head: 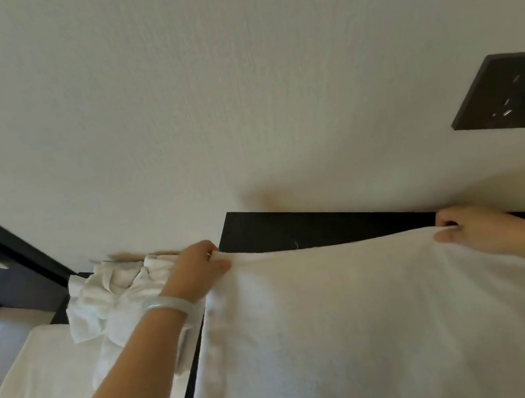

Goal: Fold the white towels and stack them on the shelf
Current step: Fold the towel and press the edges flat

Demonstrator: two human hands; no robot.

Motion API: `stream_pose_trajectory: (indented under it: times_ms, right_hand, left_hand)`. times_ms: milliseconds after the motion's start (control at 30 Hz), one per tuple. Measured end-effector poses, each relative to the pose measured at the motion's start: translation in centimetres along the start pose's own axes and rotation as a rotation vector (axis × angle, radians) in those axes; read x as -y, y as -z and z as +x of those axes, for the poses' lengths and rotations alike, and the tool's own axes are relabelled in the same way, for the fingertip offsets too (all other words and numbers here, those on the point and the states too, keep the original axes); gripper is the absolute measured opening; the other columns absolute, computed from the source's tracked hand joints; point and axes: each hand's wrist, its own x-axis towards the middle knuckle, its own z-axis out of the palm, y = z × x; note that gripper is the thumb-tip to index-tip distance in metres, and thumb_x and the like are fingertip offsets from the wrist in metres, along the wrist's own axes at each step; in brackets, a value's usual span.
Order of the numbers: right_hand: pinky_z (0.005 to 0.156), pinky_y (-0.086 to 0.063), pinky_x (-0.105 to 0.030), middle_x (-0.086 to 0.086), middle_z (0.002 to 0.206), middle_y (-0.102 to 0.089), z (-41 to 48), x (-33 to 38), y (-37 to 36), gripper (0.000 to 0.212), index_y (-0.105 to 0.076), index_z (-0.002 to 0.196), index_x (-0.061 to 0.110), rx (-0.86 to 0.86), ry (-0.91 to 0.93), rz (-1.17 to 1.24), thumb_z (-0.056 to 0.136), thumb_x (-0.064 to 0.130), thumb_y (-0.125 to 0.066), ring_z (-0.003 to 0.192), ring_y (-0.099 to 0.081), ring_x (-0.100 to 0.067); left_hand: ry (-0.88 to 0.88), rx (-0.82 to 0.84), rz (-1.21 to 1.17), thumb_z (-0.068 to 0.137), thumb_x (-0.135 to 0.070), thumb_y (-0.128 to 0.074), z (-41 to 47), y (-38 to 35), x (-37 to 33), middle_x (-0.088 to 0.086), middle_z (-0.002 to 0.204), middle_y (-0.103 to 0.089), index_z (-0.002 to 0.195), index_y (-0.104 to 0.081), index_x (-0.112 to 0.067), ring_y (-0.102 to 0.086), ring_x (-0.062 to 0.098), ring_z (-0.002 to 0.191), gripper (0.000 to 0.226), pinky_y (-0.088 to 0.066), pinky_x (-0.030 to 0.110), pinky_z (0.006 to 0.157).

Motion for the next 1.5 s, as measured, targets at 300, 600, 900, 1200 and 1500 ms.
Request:
stream_pose_trajectory:
  times_ms: [300, 600, 900, 1200, 1500]
  right_hand:
    - [0.087, -0.042, -0.034, 0.003, 0.102, -0.052, -0.5, -1.0, -2.1, 0.024, -0.054, 0.083, 0.020, -0.055, 0.075, -0.006, 0.082, 0.014, -0.077, 0.096, -0.051, -0.019]
    - [0.086, -0.052, -0.030, 0.005, 0.102, -0.068, 0.9, 0.2, 1.1, 0.023, -0.068, 0.100, 0.022, 0.308, -0.086, -0.113, 0.082, 0.032, -0.078, 0.092, -0.063, -0.011]
    - [0.080, -0.042, -0.031, -0.008, 0.114, -0.060, 0.5, 0.5, 1.5, 0.036, -0.055, 0.102, 0.013, -0.020, -0.276, -0.247, 0.087, 0.042, -0.072, 0.099, -0.055, -0.023]
    - [0.122, 0.005, -0.052, 0.009, 0.165, 0.004, -1.0, 10.9, -10.8, 0.061, -0.010, 0.158, 0.034, -0.168, 0.358, -0.304, 0.103, 0.050, -0.032, 0.154, 0.003, -0.017]
    - [0.118, 0.015, -0.057, 0.009, 0.164, 0.021, -0.1, 17.6, -12.1, 0.071, 0.007, 0.156, 0.041, -0.110, 0.352, -0.334, 0.091, 0.068, 0.002, 0.149, 0.026, -0.019]
  left_hand:
    - [0.003, -0.101, 0.078, 0.088, -0.033, -0.069, -1.1, -2.6, 1.2, -0.002, 0.089, -0.051, 0.091, -0.054, -0.015, -0.053, 0.019, 0.082, 0.024, -0.035, 0.022, 0.065]
    - [0.000, 0.154, -0.032, 0.079, -0.015, -0.079, -0.2, -0.4, 0.5, 0.000, 0.071, -0.061, 0.075, -0.062, -0.020, -0.057, 0.016, 0.070, 0.018, -0.043, 0.026, 0.065]
    - [-0.093, -0.012, -0.041, 0.083, -0.011, -0.070, 4.4, -2.6, -1.6, 0.007, 0.093, -0.065, 0.093, -0.059, -0.013, -0.061, 0.029, 0.086, 0.016, -0.050, 0.040, 0.076]
    - [-0.038, -0.089, -0.113, 0.089, -0.020, -0.065, 2.4, -3.3, 0.6, -0.005, 0.082, -0.066, 0.106, -0.056, -0.029, -0.062, 0.018, 0.079, 0.022, -0.048, 0.029, 0.067]
    - [0.078, 0.046, -0.164, 0.090, -0.027, -0.067, -3.1, -0.9, 2.1, 0.004, 0.080, -0.057, 0.091, -0.058, -0.015, -0.054, 0.019, 0.073, 0.015, -0.042, 0.027, 0.063]
